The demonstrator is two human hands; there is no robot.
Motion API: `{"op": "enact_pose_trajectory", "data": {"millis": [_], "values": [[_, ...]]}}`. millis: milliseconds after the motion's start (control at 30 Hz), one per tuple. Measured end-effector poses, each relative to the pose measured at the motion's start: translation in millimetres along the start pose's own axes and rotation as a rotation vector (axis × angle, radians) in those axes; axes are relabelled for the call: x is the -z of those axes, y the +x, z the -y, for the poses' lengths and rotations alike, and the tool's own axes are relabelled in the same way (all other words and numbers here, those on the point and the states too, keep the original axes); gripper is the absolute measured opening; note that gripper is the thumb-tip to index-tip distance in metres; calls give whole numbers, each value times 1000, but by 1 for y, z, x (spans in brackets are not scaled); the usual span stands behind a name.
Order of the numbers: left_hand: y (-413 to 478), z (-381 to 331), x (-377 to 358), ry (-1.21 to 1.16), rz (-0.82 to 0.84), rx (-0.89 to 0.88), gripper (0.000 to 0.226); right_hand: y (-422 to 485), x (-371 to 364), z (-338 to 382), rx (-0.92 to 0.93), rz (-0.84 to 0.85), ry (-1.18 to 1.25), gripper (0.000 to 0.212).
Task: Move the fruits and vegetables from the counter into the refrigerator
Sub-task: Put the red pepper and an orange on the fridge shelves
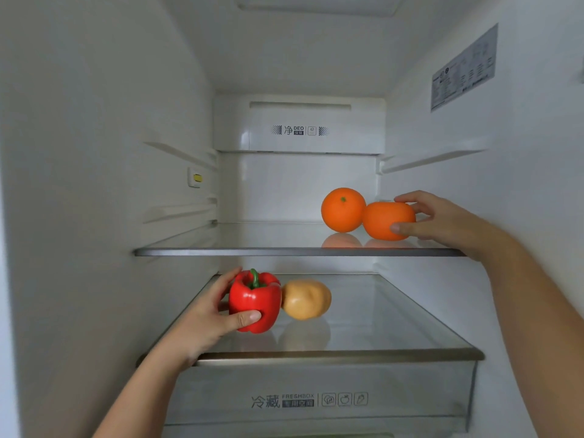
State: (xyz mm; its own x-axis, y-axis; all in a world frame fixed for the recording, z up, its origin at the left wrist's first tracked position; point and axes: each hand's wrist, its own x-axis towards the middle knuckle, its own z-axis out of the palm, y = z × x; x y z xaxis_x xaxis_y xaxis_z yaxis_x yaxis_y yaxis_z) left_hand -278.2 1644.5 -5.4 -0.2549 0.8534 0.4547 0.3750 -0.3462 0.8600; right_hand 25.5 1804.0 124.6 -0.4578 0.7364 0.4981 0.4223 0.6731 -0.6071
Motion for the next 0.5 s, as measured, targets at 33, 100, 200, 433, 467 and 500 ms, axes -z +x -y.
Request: {"op": "enact_pose_trajectory", "data": {"millis": [33, 100, 200, 433, 467, 500], "values": [[-1, 0, 0, 10, -3, -3, 118, 0, 0, 0, 8, -6, -6, 57], [-2, -1, -1, 12, -12, -5, 116, -2, -1, 0, 27, -17, -19, 60], [-3, -2, -3, -4, -26, 3, 111, -3, -2, 0, 36, -5, -30, 64], [-5, 0, 1, -9, -47, 29, 126, -4, -1, -4, 38, 10, -33, 67], [-5, 1, 2, -3, -48, 32, 126, -4, -1, -3, 37, 11, -33, 67], [-5, 0, 2, 4, -46, 34, 128, -5, -1, -3, 37, 11, -34, 68]]}}
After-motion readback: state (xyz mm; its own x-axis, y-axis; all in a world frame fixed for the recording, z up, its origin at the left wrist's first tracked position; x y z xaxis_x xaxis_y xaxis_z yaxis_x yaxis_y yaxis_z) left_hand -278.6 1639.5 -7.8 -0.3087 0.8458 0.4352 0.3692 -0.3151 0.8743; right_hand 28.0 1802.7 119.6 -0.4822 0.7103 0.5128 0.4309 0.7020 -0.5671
